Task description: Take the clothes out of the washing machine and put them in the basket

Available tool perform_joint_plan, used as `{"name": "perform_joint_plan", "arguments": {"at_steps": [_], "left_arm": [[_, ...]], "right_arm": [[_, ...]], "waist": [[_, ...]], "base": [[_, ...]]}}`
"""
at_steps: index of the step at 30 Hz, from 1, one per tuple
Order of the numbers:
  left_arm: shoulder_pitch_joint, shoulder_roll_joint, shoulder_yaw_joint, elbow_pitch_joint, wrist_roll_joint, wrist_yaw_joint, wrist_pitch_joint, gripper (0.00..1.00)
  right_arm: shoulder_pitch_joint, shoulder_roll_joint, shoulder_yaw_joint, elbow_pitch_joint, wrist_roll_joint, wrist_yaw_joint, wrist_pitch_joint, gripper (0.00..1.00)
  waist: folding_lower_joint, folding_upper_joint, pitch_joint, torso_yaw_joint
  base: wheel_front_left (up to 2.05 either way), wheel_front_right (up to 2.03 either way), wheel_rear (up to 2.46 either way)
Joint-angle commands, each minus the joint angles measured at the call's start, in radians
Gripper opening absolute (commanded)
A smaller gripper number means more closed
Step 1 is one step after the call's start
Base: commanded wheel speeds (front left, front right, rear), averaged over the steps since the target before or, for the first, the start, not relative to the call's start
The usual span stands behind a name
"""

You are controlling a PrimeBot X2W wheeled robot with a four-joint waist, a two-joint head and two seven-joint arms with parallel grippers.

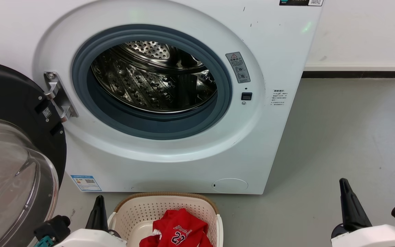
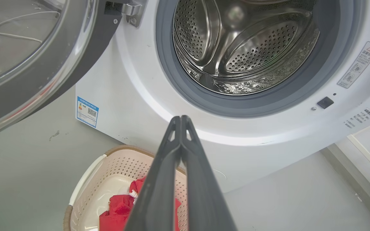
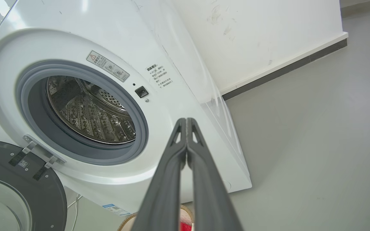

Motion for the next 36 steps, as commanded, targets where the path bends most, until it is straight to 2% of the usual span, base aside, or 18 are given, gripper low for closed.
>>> {"name": "perform_joint_plan", "arguments": {"at_steps": [1,18,36], "left_arm": [[-0.029,0.000,0.007,-0.011,-0.028,-0.005,0.005,0.00],[-0.062,0.000,0.030,-0.003,-0.280,-0.038,0.065,0.00],[-0.090,0.000,0.050,0.005,-0.504,-0.069,0.119,0.00]], "right_arm": [[-0.035,-0.009,-0.001,-0.007,0.030,0.000,0.006,0.00],[-0.074,-0.015,-0.007,0.025,0.292,0.000,0.060,0.00],[-0.110,-0.017,-0.016,0.054,0.519,0.000,0.112,0.00]], "waist": [[0.0000,-0.0001,0.000,0.000],[0.0000,-0.0001,0.003,0.000],[0.0000,-0.0001,0.006,0.000]], "base": [[0.00,0.00,0.00],[0.00,0.00,0.00],[0.00,0.00,0.00]]}}
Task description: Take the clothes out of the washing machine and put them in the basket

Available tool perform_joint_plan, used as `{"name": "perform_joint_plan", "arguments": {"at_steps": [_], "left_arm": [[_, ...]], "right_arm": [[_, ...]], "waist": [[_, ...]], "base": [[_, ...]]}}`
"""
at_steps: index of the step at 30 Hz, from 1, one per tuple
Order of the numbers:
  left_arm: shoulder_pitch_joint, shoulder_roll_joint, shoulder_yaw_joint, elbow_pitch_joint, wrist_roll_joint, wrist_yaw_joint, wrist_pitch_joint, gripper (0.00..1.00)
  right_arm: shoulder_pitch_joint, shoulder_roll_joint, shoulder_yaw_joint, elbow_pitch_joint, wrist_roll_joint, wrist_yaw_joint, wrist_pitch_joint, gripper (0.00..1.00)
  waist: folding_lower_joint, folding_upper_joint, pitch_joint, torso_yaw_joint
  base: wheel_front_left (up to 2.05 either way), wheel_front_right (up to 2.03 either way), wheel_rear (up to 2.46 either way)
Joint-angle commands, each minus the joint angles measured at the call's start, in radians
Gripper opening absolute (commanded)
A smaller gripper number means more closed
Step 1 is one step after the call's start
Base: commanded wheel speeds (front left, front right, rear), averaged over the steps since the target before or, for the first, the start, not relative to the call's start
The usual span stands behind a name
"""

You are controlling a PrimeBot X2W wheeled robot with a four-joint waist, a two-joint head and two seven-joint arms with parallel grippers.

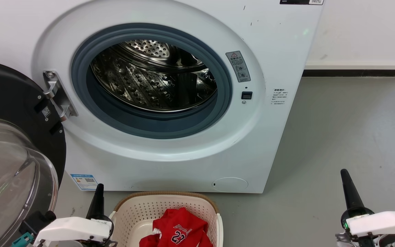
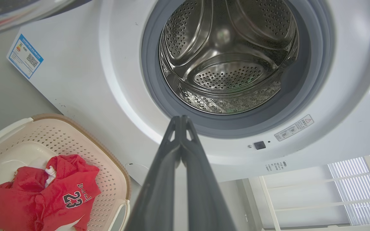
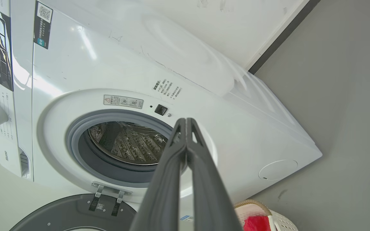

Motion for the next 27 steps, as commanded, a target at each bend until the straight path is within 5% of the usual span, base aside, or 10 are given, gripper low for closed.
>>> {"name": "perform_joint_plan", "arguments": {"at_steps": [1,27], "left_arm": [[-0.025,0.000,0.005,-0.005,-0.036,-0.009,0.009,0.00],[-0.055,-0.001,0.029,0.005,-0.290,-0.043,0.070,0.00]], "right_arm": [[-0.032,-0.007,-0.003,-0.001,0.038,0.000,0.008,0.00],[-0.069,-0.005,-0.019,0.034,0.292,0.000,0.072,0.00]], "waist": [[0.0000,0.0000,0.000,0.000],[0.0000,0.0000,0.004,0.000]], "base": [[0.00,0.00,0.00],[0.00,0.00,0.00]]}}
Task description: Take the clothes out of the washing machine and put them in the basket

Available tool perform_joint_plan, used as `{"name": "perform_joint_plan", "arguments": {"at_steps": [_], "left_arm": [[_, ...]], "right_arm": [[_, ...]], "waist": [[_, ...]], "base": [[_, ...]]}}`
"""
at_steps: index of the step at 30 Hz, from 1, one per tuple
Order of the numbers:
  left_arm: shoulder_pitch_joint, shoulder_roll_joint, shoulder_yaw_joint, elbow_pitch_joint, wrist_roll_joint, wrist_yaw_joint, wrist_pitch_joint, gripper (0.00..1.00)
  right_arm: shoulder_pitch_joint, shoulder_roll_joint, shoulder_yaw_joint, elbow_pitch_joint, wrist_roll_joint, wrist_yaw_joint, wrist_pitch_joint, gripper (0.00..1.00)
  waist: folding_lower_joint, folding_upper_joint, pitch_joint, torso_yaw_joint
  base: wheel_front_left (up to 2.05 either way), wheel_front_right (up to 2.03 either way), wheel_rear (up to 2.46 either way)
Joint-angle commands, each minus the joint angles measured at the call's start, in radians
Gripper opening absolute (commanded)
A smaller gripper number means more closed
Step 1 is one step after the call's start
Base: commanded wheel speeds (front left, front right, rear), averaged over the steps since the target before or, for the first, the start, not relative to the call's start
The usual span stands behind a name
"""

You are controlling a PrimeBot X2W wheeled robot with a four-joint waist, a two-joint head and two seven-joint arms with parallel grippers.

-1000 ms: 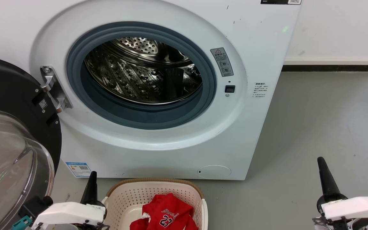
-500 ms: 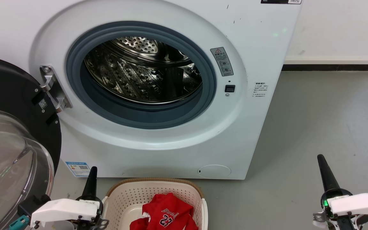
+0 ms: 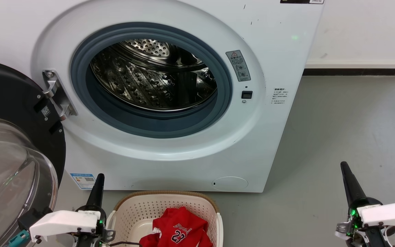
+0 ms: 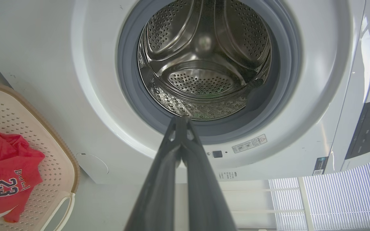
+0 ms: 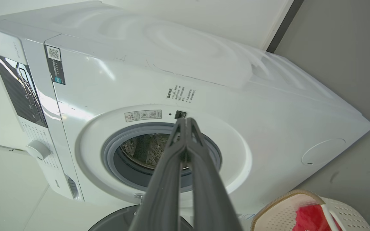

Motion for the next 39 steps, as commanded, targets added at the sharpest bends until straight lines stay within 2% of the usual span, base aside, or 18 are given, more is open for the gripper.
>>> {"name": "perform_joint_plan", "arguments": {"at_steps": [1,35,39], "left_arm": [[-0.017,-0.001,0.006,-0.001,-0.023,-0.009,0.006,0.00],[-0.048,-0.002,0.030,0.009,-0.294,-0.044,0.072,0.00],[-0.047,-0.002,0.030,0.009,-0.292,-0.043,0.071,0.00]], "right_arm": [[-0.021,-0.004,-0.003,0.001,0.026,0.000,0.008,0.00],[-0.061,0.004,-0.025,0.039,0.292,0.000,0.078,0.00],[-0.062,0.005,-0.026,0.038,0.288,0.000,0.079,0.00]], "waist": [[0.0000,0.0000,0.000,0.000],[0.0000,0.0000,0.005,0.000],[0.0000,0.0000,0.005,0.000]], "base": [[0.00,0.00,0.00],[0.00,0.00,0.00],[0.00,0.00,0.00]]}}
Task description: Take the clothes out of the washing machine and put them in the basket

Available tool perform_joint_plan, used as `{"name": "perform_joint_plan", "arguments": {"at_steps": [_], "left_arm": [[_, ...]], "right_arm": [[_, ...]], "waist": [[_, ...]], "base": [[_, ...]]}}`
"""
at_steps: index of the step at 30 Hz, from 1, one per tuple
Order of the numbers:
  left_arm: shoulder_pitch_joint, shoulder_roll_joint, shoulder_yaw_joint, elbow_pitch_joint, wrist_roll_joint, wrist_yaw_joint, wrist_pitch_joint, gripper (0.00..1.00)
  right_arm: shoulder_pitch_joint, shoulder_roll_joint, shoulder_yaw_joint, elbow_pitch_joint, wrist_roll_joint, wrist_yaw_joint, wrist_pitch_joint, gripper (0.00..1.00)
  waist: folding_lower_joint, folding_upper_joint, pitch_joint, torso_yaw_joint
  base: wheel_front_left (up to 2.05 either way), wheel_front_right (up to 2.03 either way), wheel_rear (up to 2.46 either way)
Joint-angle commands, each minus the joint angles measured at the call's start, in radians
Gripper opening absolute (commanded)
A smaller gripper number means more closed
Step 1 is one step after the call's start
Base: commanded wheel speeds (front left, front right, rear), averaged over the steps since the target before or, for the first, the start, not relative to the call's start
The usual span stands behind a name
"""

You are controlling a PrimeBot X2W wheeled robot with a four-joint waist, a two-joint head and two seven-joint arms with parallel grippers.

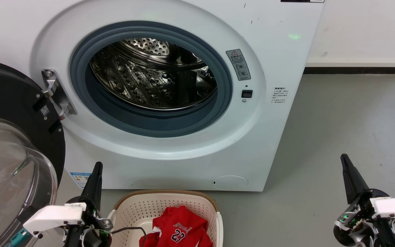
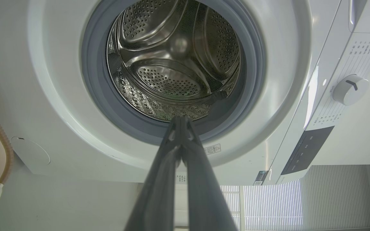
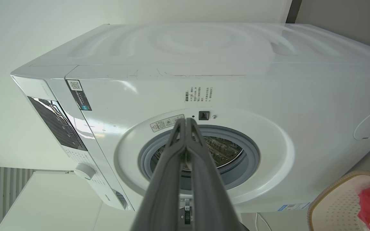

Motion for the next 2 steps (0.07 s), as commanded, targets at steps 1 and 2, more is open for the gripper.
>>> {"name": "perform_joint_plan", "arguments": {"at_steps": [1,2], "left_arm": [[-0.006,-0.002,0.004,0.001,-0.002,-0.002,0.003,0.00],[-0.006,-0.002,0.003,0.001,-0.002,-0.002,0.003,0.00]], "right_arm": [[-0.012,0.003,-0.001,0.002,0.002,0.000,0.002,0.00],[-0.012,0.003,-0.002,0.002,0.001,0.000,0.003,0.00]], "waist": [[0.0000,-0.0001,0.000,0.000],[0.0000,-0.0001,0.000,0.000]], "base": [[0.00,0.00,0.00],[0.00,0.00,0.00]]}}
